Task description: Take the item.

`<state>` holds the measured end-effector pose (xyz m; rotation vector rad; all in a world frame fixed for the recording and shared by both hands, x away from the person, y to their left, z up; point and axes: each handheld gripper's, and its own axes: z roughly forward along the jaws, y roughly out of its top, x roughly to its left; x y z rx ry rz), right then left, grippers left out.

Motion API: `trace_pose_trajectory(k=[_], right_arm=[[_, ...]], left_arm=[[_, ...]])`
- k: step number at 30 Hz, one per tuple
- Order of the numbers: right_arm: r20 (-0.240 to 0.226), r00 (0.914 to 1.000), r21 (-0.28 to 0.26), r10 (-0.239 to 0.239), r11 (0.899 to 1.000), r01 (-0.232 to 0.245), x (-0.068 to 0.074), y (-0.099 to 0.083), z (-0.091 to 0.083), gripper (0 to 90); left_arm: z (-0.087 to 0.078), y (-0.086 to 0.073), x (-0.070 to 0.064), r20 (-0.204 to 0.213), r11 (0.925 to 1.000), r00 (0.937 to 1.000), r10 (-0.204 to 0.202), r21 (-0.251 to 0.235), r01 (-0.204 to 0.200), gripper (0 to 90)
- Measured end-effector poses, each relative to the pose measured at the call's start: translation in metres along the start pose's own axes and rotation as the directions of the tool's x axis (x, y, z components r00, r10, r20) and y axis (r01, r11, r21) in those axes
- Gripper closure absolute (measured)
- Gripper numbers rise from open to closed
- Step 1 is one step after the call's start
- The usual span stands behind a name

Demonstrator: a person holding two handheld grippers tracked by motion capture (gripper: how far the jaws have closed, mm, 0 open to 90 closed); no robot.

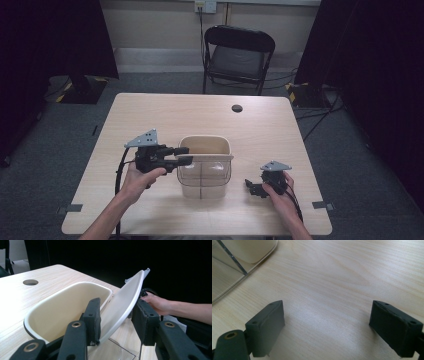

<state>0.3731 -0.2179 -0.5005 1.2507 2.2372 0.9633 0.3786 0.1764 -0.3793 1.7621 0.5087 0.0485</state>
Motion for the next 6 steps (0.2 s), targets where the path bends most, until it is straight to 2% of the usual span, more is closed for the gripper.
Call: trace_pose_trajectory(k=[6], right_arm=[[0.000,1.0000,0.000,0.000,1.000,0.000,0.0000,0.0000,0.0000,11.9]], left_arm=[[0.0001,0.0001,0.0006,0.002,1.0000,1.0000,-0.005,0.000,0.005,58.9]])
